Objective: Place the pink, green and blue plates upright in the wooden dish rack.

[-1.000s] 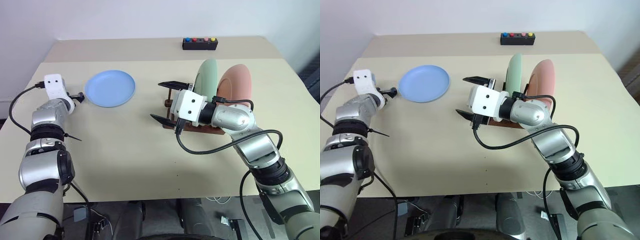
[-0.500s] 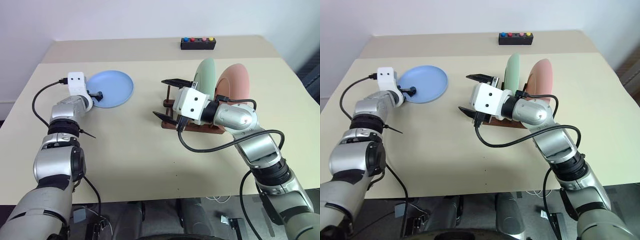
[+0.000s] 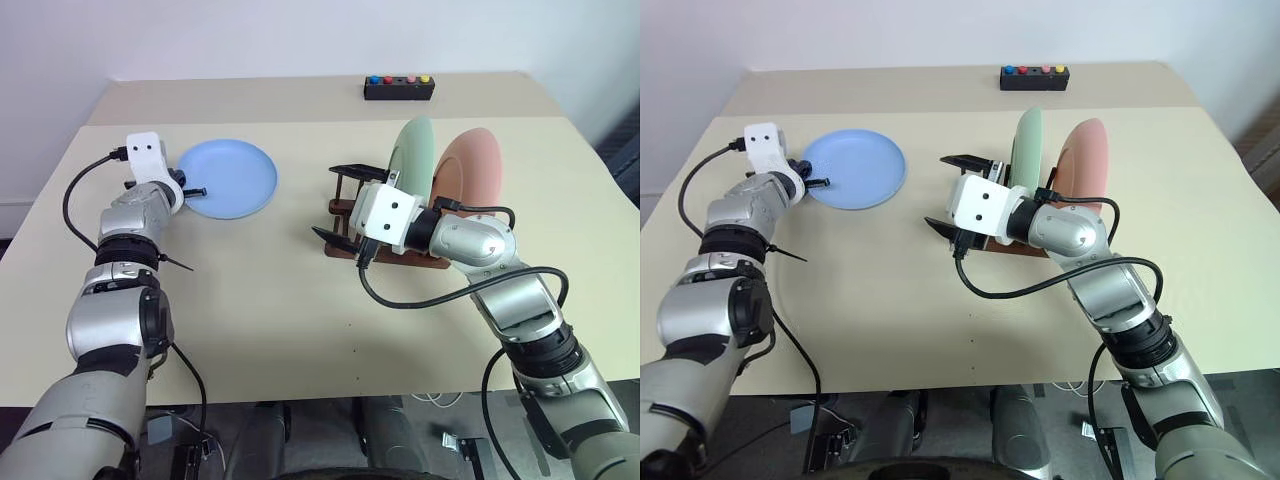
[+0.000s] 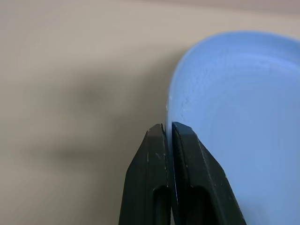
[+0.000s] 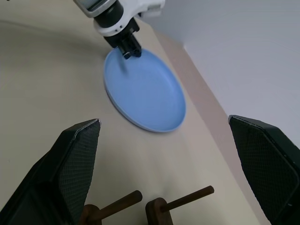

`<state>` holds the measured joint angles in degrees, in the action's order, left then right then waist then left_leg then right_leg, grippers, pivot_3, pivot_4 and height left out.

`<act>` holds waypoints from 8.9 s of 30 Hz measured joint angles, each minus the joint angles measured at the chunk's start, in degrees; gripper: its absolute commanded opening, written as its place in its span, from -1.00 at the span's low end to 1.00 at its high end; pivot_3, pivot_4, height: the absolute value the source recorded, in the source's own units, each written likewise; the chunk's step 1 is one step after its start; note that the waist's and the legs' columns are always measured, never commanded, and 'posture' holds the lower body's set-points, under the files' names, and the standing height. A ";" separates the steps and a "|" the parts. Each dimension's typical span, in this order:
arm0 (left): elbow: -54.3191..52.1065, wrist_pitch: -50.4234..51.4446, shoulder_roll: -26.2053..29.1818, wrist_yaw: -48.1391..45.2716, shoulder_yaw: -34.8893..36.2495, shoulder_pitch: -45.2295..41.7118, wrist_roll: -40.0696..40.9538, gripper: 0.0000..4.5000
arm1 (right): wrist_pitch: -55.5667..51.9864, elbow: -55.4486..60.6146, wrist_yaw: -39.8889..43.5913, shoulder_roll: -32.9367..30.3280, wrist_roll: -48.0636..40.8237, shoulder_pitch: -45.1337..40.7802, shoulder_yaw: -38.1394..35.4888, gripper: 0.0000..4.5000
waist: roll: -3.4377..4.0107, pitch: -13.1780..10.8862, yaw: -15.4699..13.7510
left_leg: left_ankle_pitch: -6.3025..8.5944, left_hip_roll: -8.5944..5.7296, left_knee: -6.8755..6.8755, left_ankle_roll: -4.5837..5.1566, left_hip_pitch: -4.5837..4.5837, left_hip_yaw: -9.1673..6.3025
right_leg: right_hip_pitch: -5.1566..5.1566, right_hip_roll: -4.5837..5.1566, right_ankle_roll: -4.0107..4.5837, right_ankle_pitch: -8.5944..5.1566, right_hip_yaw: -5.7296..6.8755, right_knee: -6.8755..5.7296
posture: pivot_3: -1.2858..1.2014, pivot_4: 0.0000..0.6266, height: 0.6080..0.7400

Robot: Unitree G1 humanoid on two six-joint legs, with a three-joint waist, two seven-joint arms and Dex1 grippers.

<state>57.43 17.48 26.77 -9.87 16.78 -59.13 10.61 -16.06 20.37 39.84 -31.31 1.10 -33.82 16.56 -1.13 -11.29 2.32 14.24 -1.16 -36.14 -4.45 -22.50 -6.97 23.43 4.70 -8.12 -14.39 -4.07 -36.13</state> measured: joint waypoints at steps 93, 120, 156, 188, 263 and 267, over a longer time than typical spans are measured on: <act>-59.77 -0.59 -8.81 -0.39 -3.07 26.07 5.05 0.99 | -34.37 14.91 -10.69 15.41 -25.74 -11.88 -22.65 -1.00 | 0.01 0.01 -0.07 | -0.03 0.00 0.01 -0.06 0.03 -0.05 | -0.04 -0.01 0.04 0.01 -0.02 -0.02 | 0.03 -0.52 1.00; -59.66 -1.85 -7.86 -13.61 -12.05 34.72 3.66 0.99 | -58.93 11.81 -46.79 23.62 -71.12 -6.94 -39.54 -1.00 | 0.09 0.01 0.14 | -0.02 0.02 0.07 -0.03 0.02 -0.04 | 0.01 -0.02 0.05 0.00 -0.02 -0.02 | 0.03 -0.52 1.00; -59.71 -2.10 -8.35 -13.71 -12.07 35.43 3.34 1.00 | -37.73 8.58 -61.42 5.73 -90.74 -0.80 -25.12 0.97 | 0.09 0.01 0.07 | -0.01 0.02 0.08 0.00 -0.01 -0.04 | 0.00 -0.03 0.06 -0.01 -0.02 0.05 | 0.03 -0.52 1.00; -59.65 -2.80 -8.85 -18.12 -13.85 36.19 3.88 1.00 | -33.73 13.07 -27.92 -24.25 -66.65 5.92 -35.21 -0.23 | 0.08 0.00 -1.74 | 0.05 0.02 0.06 0.10 -0.15 0.00 | -0.03 -0.02 0.03 -0.02 -0.01 0.34 | 0.03 -0.52 1.00; -61.11 -2.11 1.37 -30.46 -15.81 45.35 5.09 1.00 | -13.69 -0.74 13.53 -12.15 -38.85 46.39 -61.06 -0.97 | 0.28 0.11 -1.09 | 0.12 0.08 0.00 0.22 0.21 0.26 | -0.43 -0.02 0.04 0.00 -0.15 0.59 | 0.03 -0.52 1.00; -59.69 -4.00 1.42 -29.66 -15.07 48.16 4.79 1.00 | -8.36 -2.28 14.03 -8.77 -36.00 47.61 -55.74 -0.97 | 0.38 0.17 -0.99 | 0.12 0.09 -0.03 0.21 0.27 0.29 | -0.46 -0.02 0.07 -0.01 -0.19 0.56 | 0.03 -0.52 1.00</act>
<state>-2.26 13.48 28.19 -39.53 1.70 -10.97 15.40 -24.42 18.09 53.87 -40.08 -34.90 13.79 -39.18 -0.75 -11.12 1.33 14.36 -1.07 -36.17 -4.24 -22.23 -6.68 22.97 4.69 -8.05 -14.40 -4.26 -35.57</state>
